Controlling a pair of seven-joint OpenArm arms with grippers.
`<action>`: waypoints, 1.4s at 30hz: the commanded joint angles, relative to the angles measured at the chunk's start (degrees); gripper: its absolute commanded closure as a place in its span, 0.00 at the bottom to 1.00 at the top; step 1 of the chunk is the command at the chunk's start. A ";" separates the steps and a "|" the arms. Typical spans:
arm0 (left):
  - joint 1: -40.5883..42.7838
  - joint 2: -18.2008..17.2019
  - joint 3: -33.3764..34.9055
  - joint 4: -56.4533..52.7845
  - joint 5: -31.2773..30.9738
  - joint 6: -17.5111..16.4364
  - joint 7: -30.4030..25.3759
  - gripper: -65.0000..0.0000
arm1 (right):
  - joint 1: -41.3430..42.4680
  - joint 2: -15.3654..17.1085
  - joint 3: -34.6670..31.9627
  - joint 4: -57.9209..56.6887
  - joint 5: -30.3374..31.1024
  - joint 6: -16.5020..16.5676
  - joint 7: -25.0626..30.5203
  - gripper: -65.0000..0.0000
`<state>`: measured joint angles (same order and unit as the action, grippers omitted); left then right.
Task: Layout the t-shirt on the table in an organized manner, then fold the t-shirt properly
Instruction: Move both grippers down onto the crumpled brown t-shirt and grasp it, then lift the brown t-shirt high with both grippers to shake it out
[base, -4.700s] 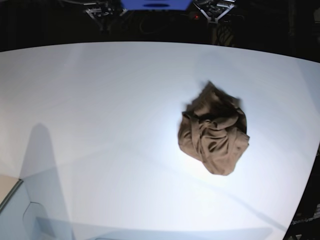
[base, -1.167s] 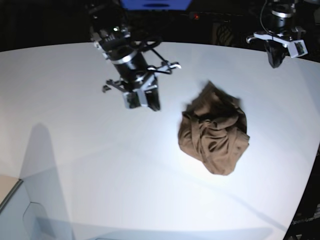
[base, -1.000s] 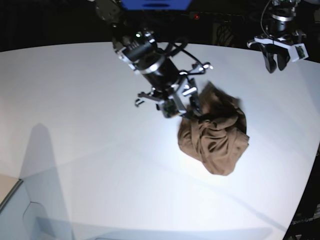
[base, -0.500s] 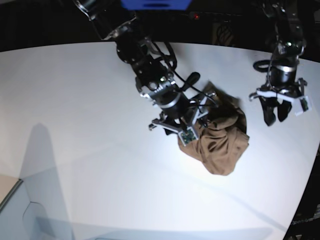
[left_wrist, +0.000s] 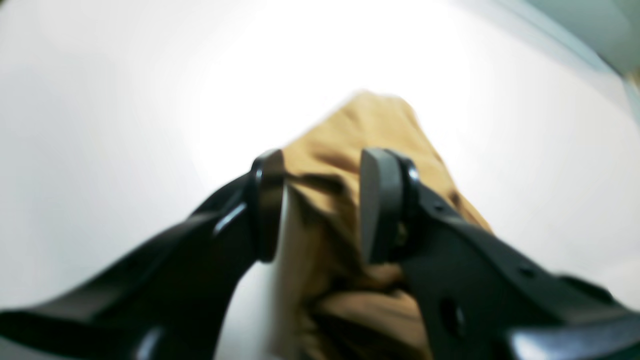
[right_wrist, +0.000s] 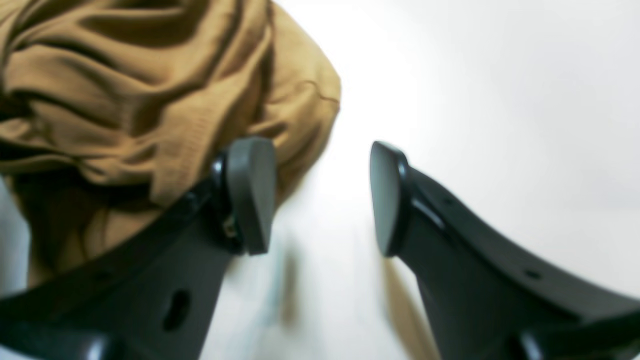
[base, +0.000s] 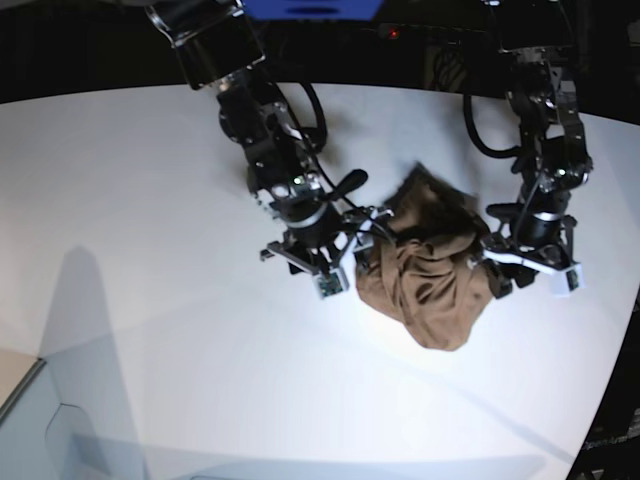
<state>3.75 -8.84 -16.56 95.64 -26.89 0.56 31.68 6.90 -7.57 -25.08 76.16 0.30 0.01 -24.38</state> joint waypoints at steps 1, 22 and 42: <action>-1.07 -0.35 0.25 0.67 -0.40 -0.34 -1.57 0.62 | 1.06 -0.56 -0.11 1.07 0.10 0.21 1.39 0.52; -1.68 -0.52 1.66 -2.32 -0.75 -0.25 -1.13 0.98 | 0.80 -1.00 -0.46 1.07 0.10 0.30 1.13 0.52; 1.48 -0.26 1.57 -1.79 -0.31 -0.16 -1.22 0.99 | -1.40 -1.43 -3.01 3.53 8.01 6.98 1.48 0.52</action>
<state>5.85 -8.71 -14.79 92.62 -26.87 0.47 31.51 4.69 -8.29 -27.92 78.72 7.81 6.39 -24.12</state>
